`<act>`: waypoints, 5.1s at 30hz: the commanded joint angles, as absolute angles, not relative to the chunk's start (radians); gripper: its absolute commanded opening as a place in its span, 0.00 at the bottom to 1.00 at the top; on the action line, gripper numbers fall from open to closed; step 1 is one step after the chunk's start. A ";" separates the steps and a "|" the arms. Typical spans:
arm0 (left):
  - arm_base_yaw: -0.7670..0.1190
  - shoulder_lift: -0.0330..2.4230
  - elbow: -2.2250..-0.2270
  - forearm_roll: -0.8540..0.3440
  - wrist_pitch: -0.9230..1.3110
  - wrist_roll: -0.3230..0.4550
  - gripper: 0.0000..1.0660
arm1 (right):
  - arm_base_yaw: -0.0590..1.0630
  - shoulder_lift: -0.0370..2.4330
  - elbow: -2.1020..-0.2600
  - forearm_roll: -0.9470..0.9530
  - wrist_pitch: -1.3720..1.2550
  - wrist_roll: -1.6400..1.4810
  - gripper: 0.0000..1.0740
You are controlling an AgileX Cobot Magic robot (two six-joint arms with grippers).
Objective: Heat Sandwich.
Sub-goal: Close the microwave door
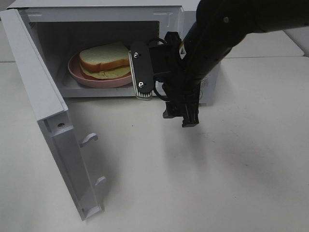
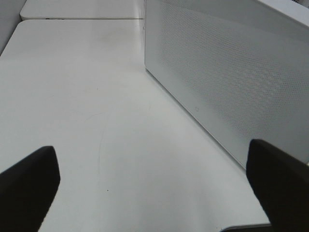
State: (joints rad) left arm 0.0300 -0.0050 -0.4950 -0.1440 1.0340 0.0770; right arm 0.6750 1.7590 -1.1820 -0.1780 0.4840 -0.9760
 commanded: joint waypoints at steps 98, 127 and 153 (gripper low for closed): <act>0.031 -0.025 -0.493 -0.140 1.037 0.073 0.97 | 0.094 0.043 -0.538 -0.070 1.095 0.089 0.71; 0.031 -0.023 -0.493 -0.141 1.037 0.073 0.97 | 0.058 -0.030 -0.504 -0.064 1.039 0.083 0.71; 0.031 -0.024 -0.493 -0.142 1.037 0.073 0.97 | 0.058 -0.030 -0.504 -0.064 1.039 0.083 0.71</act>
